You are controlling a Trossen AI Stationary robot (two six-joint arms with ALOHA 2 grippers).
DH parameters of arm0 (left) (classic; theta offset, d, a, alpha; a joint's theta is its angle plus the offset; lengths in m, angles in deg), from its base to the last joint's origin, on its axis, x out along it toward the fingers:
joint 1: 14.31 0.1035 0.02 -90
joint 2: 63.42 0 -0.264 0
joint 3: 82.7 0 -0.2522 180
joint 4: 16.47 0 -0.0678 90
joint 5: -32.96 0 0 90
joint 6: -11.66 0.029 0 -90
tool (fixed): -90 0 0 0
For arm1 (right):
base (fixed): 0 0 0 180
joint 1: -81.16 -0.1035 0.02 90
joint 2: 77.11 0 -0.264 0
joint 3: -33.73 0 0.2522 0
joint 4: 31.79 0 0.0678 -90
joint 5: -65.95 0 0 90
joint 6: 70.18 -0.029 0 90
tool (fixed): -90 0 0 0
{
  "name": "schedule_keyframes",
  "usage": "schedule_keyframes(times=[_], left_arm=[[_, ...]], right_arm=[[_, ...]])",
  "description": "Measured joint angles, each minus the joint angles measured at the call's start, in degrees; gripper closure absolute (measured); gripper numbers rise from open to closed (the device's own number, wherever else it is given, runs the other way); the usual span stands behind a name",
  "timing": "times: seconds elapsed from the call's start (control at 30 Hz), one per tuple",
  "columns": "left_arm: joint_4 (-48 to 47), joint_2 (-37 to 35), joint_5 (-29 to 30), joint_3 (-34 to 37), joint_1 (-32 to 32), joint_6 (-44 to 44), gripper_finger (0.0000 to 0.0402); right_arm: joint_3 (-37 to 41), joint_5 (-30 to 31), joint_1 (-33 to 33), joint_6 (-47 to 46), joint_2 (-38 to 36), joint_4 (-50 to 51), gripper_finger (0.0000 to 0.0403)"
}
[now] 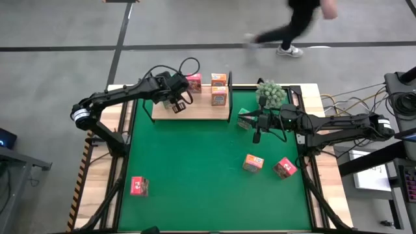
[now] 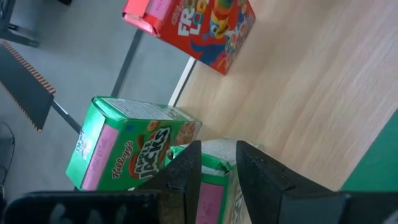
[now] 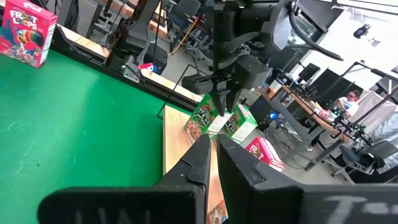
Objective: Stack cereal on shelf
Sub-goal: Put the bottom green cereal box aligned with the other green cereal box on the shelf
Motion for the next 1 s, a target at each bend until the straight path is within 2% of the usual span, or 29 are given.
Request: schedule_keyframes(times=[0.47, 0.73, 0.93, 1.0], left_arm=[[-1.38, -1.25, -0.2, -0.08, -2.2, 1.6, 0.0318], [-9.57, -1.73, -0.62, -4.64, -4.1, 1.72, 0.0318], [-20.48, -2.09, -11.97, -8.38, -8.2, 3.67, 0.0318], [-22.12, -2.12, -12.52, -8.05, -9.5, 3.24, 0.0321]], right_arm=[[0.0, 0.02, 0.0, 0.0, 0.0, 0.01, 0.0385], [0.0, 0.02, 0.0, 0.0, 0.0, 0.02, 0.0385], [0.0, 0.02, 0.0, 0.0, 0.0, 0.0, 0.0385], [0.0, 0.02, 0.0, 0.0, 0.0, 0.01, 0.0385]])
